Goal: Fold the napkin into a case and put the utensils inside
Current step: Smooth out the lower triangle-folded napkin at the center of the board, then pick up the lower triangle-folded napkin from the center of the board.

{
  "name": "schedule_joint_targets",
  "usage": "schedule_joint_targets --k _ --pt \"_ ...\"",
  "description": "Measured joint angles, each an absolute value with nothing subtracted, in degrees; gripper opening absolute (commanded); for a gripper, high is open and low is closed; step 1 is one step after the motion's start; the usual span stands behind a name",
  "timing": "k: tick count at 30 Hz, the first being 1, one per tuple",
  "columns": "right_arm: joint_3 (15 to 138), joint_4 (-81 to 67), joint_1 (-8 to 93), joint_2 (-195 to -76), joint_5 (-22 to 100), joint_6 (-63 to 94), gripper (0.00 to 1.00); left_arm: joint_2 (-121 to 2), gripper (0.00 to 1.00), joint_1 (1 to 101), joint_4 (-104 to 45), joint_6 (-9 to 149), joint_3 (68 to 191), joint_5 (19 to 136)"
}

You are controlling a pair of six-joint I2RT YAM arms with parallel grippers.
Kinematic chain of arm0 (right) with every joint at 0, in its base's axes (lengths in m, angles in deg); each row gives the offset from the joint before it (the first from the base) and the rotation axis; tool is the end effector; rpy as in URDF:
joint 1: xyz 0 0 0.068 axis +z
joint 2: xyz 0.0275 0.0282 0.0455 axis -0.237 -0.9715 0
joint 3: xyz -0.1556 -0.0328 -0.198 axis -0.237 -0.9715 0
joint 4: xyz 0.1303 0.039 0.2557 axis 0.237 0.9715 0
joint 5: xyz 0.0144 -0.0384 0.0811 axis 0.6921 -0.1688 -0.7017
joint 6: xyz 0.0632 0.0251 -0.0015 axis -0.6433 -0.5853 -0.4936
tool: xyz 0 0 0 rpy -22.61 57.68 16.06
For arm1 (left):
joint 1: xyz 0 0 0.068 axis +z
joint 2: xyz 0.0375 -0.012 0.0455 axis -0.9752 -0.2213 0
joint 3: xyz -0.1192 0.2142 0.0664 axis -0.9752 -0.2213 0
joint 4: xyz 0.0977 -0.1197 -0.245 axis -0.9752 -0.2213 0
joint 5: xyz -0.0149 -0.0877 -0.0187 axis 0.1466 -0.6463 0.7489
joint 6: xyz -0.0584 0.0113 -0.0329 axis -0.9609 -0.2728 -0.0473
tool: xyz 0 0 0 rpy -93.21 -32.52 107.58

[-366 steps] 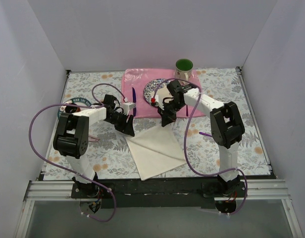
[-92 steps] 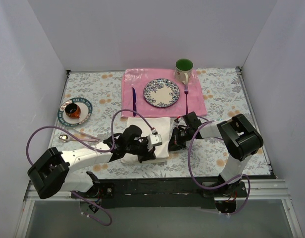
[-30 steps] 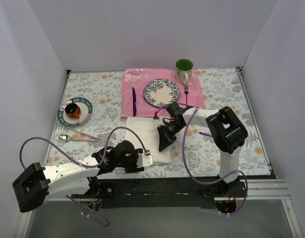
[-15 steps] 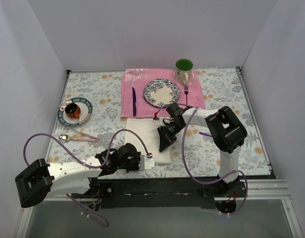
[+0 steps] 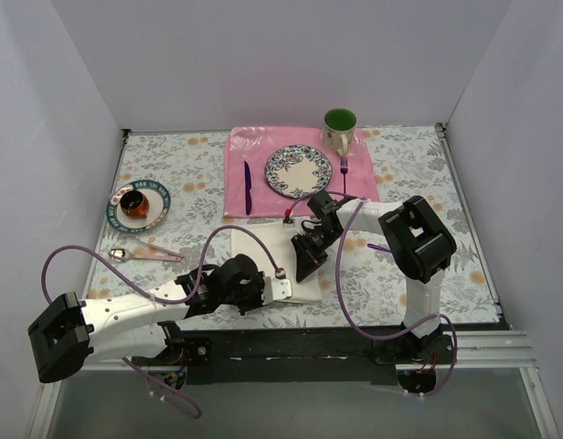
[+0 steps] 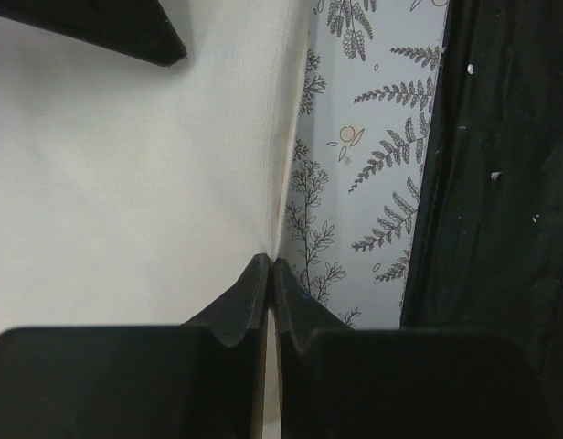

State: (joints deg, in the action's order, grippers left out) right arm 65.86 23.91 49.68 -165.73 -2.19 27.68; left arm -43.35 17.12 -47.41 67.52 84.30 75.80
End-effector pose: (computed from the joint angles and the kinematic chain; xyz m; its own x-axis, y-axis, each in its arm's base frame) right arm 0.2708 0.2470 0.0733 -0.7434 -0.6133 -0.2667 -0.5816 0.3960 0.7105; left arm 0.1138 -0.2173 0.1341 -0.5744 0.5343 -0.6201 0.7993 0.5294 -0.2843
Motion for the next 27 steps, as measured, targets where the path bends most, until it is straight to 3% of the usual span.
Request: schedule_joint_targets --k 5,6,9,13,19,21,27 --pt "65.9 24.5 49.7 -165.7 -2.2 28.8 0.2 -44.5 0.0 19.0 -48.2 66.3 85.2 74.1" --pt "66.0 24.8 49.7 -165.7 -2.2 28.9 0.2 -44.8 0.04 19.5 -48.3 66.3 85.3 73.7" --pt "67.1 25.9 49.7 -165.7 -2.8 29.3 0.2 -44.9 0.33 20.4 -49.8 66.9 85.5 71.8" --pt "69.4 26.7 49.0 -163.7 -3.9 30.2 0.24 -43.9 0.51 20.5 -54.0 66.1 88.2 69.0" --pt "82.9 30.2 45.7 -161.5 -3.9 32.3 0.28 -46.0 0.57 31.4 -58.3 61.0 100.9 60.5" --pt "85.9 30.3 44.0 -161.5 -2.2 32.8 0.41 -49.0 0.58 39.0 -58.4 59.1 105.4 57.3" --pt "90.0 33.2 39.6 -164.2 5.1 33.3 0.58 -62.0 0.58 58.1 -59.5 53.6 111.6 50.0"
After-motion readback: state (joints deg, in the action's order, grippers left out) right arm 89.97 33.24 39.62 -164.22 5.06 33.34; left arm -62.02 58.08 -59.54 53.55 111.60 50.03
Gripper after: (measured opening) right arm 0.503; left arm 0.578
